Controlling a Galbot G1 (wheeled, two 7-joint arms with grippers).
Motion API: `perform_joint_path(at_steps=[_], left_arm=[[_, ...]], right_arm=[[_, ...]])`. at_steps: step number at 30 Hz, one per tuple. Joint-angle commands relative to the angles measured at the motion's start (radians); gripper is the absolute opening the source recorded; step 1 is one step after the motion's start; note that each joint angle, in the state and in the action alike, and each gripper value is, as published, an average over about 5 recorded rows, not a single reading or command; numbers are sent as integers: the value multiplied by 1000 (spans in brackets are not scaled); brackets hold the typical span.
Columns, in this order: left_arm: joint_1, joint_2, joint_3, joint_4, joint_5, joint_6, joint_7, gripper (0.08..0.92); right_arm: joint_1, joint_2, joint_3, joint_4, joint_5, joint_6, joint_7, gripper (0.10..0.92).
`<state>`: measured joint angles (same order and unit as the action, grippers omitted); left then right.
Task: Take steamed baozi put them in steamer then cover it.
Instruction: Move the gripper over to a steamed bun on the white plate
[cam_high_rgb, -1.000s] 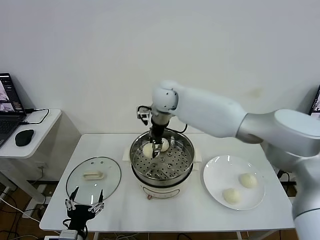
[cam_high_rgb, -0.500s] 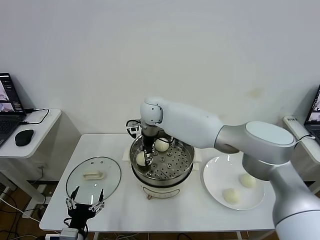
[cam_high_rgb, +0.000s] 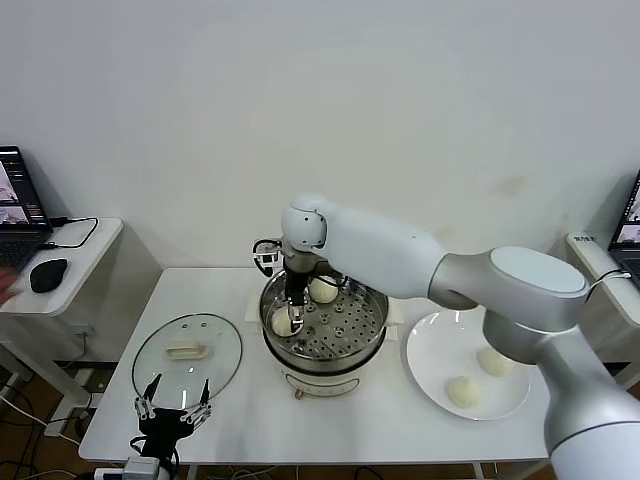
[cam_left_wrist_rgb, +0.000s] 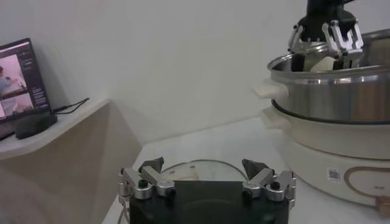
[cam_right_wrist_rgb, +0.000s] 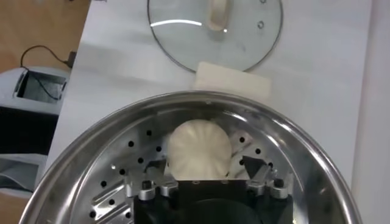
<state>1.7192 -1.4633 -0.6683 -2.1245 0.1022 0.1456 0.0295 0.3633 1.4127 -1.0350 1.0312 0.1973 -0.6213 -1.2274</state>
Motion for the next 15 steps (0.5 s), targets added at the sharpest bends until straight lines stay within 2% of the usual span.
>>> perform_joint_path(at_steps=[1,9,15], left_arm=[[0,0,3,-5,1,4,7,823],[9,-4,4,-14,-1,11,24,823],[21,-2,12,-17,-2,12,27,823]], right_arm=[[75,-238,19,229,46,6,-29,822],[143,-576,93,429,47,67,-87,823],[127,-805,133,526,-9,122,-124,823]])
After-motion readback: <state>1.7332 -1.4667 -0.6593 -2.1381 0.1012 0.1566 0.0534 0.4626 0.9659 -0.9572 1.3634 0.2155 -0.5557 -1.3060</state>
